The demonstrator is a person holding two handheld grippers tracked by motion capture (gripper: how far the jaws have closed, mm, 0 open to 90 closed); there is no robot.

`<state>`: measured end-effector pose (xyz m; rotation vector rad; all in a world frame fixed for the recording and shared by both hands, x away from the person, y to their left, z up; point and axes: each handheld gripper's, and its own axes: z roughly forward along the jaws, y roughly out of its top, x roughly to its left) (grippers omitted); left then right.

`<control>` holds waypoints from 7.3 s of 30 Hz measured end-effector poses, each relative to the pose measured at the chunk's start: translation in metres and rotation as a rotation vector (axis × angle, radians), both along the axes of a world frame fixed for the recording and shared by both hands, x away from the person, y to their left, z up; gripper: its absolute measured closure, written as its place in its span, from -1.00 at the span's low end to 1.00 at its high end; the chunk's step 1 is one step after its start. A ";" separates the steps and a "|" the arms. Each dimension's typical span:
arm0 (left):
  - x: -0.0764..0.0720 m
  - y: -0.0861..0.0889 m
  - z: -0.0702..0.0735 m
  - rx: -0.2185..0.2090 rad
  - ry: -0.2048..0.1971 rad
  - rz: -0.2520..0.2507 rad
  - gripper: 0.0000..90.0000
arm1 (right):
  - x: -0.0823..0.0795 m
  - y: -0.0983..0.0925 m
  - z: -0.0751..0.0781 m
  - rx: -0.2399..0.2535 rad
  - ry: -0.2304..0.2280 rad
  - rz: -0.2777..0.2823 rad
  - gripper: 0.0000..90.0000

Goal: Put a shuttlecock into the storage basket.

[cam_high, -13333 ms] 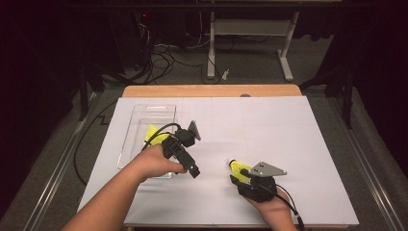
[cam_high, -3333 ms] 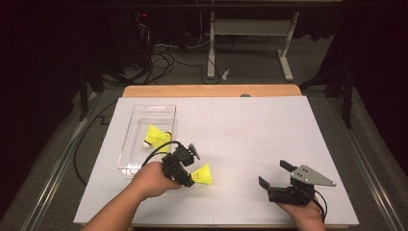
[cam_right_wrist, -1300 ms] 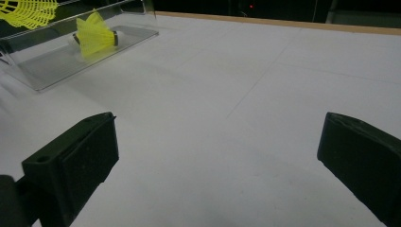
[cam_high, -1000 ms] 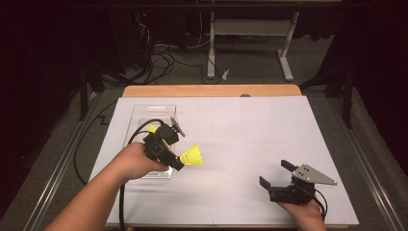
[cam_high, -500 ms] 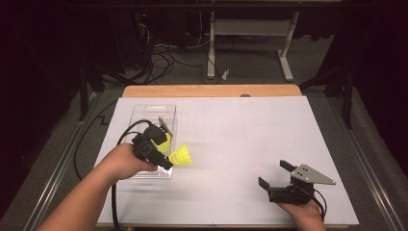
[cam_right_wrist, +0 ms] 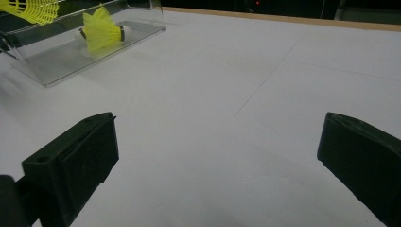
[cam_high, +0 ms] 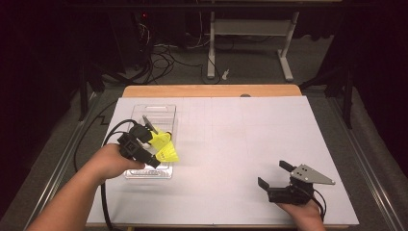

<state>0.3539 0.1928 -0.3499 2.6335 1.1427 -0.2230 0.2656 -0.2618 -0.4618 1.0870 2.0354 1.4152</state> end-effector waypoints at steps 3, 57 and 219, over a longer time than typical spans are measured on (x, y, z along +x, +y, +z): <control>0.000 0.005 -0.001 0.008 0.001 0.014 0.38 | 0.000 0.000 0.000 0.002 0.000 0.001 -0.99; 0.009 0.057 0.004 0.062 -0.012 0.161 0.39 | 0.001 0.001 -0.001 -0.003 0.006 0.007 -0.99; -0.017 0.038 -0.030 -0.155 -0.266 0.164 -0.99 | 0.000 0.002 0.000 0.001 0.002 0.016 -0.99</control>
